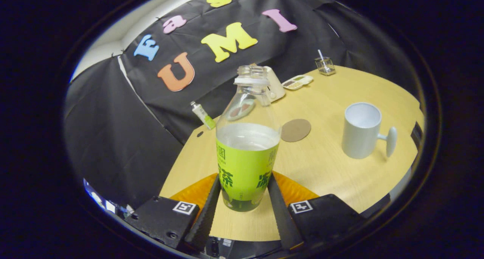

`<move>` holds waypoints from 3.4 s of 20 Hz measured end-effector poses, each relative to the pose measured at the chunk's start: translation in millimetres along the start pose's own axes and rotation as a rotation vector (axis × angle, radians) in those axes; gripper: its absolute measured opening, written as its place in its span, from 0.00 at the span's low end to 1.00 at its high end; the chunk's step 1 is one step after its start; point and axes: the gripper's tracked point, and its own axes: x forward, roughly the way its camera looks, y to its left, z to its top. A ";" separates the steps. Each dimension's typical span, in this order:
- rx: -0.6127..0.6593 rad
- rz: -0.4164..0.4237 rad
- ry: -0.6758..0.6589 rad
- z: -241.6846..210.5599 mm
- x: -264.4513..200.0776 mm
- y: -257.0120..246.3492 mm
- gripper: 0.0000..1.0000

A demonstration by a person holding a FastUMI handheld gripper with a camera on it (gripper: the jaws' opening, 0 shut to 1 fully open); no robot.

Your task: Take the bottle from table, then pour the juice into the cup, finally place the bottle on the coaster

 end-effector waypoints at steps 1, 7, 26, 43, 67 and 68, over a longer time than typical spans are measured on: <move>0.045 0.028 -0.005 2.7 -0.2 3.5 0.76; 0.215 0.146 -0.031 14.1 -3.4 14.0 0.75; 0.729 0.436 -0.178 85.3 -14.4 25.4 0.75; 0.976 0.544 -0.239 112.4 -8.9 11.9 0.75; 1.112 0.632 -0.281 144.0 -18.3 14.0 0.74; 1.113 0.631 -0.278 144.0 -18.5 13.7 0.74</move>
